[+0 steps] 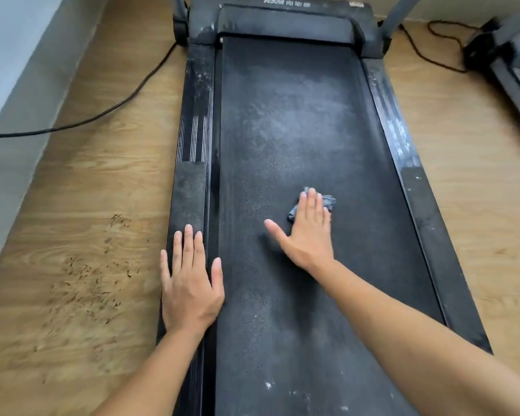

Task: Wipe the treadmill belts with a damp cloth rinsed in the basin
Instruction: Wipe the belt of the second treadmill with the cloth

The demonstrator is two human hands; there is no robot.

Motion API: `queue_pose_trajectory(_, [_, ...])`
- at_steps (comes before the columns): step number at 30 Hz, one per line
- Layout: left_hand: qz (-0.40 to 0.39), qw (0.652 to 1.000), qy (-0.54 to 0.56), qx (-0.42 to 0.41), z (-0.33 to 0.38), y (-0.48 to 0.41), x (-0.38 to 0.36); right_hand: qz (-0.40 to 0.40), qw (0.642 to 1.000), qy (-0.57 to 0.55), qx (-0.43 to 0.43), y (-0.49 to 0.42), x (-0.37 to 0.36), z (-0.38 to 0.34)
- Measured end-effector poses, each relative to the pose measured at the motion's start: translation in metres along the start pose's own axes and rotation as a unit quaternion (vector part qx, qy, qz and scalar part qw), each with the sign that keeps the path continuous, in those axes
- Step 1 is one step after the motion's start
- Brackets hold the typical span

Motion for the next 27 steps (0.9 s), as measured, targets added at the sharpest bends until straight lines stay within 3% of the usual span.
queue_pose_trajectory(4, [0.035,0.998,0.052,-0.001,-0.004,0.002,0.001,-0.037,0.974,0.065,0.213,0.031,-0.037,-0.084])
queue_pose_trajectory(7, [0.04,0.997,0.064,-0.001,-0.005,0.003,0.002,-0.038,0.927,0.14,0.346,0.044,-0.031,-0.058])
queue_pose_trajectory(9, [0.041,0.997,0.065,-0.001,-0.004,0.003,0.001,-0.04,0.909,0.165,0.38,0.044,-0.016,-0.014])
queue_pose_trajectory(11, [0.033,0.998,0.061,0.0,-0.003,0.002,0.001,-0.033,0.934,0.162,0.316,0.034,0.004,0.038])
queue_pose_trajectory(14, [0.027,0.999,0.045,-0.001,-0.003,0.002,-0.001,-0.014,0.986,0.13,0.106,0.011,0.038,0.131])
queue_pose_trajectory(16, [0.023,0.999,0.038,-0.003,-0.004,0.003,-0.002,-0.019,0.994,0.104,-0.005,0.007,0.059,0.182])
queue_pose_trajectory(18, [0.02,0.999,0.034,-0.004,-0.004,0.003,-0.002,-0.028,0.994,0.083,-0.059,0.008,0.064,0.196])
queue_pose_trajectory(21, [0.017,0.999,0.03,-0.003,-0.003,0.004,0.0,-0.009,0.99,0.021,-0.142,0.007,0.046,0.152])
queue_pose_trajectory(23, [0.017,0.999,0.037,-0.008,-0.003,0.003,0.0,0.008,0.992,0.015,-0.124,0.003,0.028,0.101])
queue_pose_trajectory(27, [0.032,0.997,0.076,-0.008,-0.002,0.003,0.003,0.006,0.996,0.046,0.077,0.0,-0.017,-0.021])
Point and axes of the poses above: each hand's wrist, its own y-axis away from the middle knuckle, its own x-axis out of the back of the hand, z = x × y, the point moved 1 cm from there along -y, towards the middle knuckle, and after that the axes turned 10 degrees about -x, right-handed, at the moved point
